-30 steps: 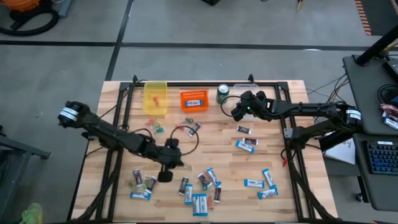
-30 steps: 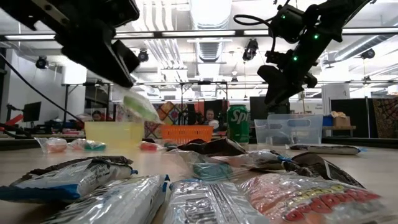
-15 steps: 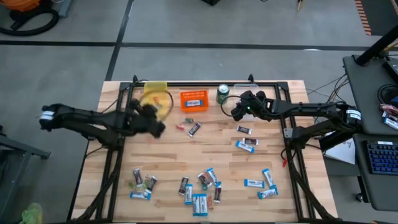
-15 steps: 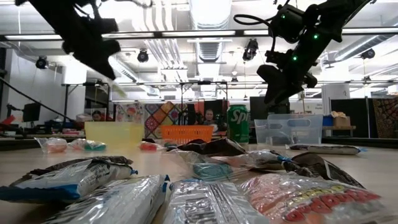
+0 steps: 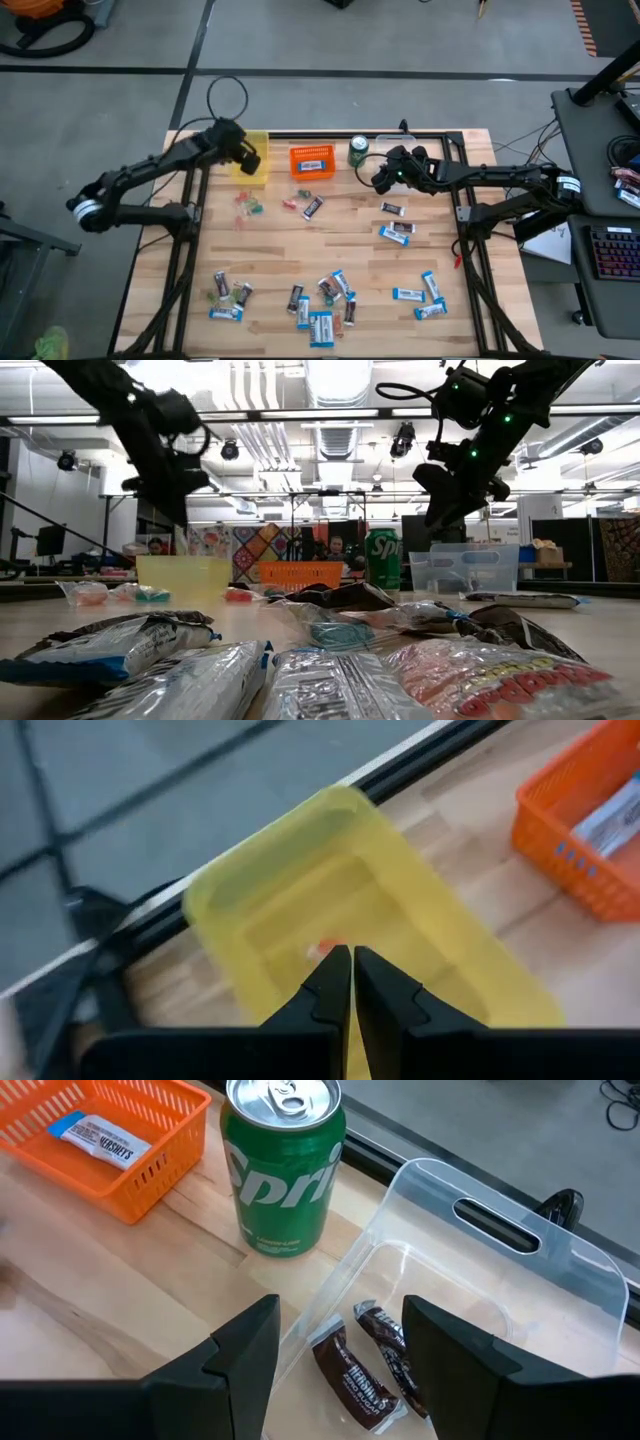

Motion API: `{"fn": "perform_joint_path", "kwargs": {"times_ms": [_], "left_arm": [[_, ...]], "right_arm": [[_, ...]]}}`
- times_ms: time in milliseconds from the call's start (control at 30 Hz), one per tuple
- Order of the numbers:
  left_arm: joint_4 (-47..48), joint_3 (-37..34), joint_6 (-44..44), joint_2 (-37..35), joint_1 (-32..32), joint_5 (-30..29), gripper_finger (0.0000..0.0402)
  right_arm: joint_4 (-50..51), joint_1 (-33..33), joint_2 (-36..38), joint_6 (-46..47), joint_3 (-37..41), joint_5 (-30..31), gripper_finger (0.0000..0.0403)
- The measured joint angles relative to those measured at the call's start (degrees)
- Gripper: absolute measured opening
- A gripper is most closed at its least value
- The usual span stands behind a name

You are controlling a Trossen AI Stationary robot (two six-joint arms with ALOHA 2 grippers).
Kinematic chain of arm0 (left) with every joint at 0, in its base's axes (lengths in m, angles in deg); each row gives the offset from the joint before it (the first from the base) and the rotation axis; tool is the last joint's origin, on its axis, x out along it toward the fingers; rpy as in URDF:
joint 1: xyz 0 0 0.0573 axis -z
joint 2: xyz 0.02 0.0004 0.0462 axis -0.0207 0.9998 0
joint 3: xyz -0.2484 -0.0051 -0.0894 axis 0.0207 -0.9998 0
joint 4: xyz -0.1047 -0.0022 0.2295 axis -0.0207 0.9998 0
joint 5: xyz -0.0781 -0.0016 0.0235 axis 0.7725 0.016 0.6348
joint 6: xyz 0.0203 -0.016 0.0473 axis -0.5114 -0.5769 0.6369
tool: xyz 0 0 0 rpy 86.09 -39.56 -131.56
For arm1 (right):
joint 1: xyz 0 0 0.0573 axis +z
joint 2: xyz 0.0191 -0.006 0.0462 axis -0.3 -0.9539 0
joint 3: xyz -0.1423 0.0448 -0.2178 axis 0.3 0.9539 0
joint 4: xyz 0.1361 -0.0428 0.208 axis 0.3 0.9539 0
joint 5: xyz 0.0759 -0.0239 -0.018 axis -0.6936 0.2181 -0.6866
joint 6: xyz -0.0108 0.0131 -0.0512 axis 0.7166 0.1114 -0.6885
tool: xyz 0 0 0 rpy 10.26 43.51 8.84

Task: Organize candy in baskets
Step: Put the green gummy into the yellow bin, then put the white chocolate into the orange bin

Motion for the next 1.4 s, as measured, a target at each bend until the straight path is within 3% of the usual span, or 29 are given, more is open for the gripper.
{"fn": "perform_joint_path", "kwargs": {"times_ms": [167,433,600,700,867,967,1200,1400], "left_arm": [[-2.98,0.11,2.21,5.14,-3.71,3.59,0.0],[-1.78,0.11,3.1,7.31,-2.0,4.66,0.0],[-0.82,0.14,2.15,4.27,1.39,10.53,0.0],[-1.26,0.15,1.66,1.75,5.33,13.63,0.0],[-4.01,0.14,0.43,-2.25,15.15,13.98,0.0],[-6.89,0.13,0.19,-3.53,21.83,13.99,0.0],[-14.02,0.07,0.23,-3.06,35.82,11.59,0.0],[-18.35,0.04,0.23,-1.11,43.54,9.07,0.0]], "right_arm": [[0.0,0.0,0.0,0.0,0.0,0.01,0.0201],[0.03,0.0,-0.01,0.02,0.0,-0.12,0.0201],[0.04,0.0,-0.01,0.62,0.0,-6.71,0.0201],[0.04,0.01,-0.01,0.68,0.0,-12.05,0.0201],[0.07,0.63,-0.02,-0.28,0.0,-23.14,0.0201],[0.22,2.67,-0.02,-0.26,0.0,-26.82,0.0201],[2.04,11.21,-0.02,3.73,0.0,-28.56,0.0201],[9.64,17.55,-0.02,12.38,0.0,-28.12,0.0201]]}}
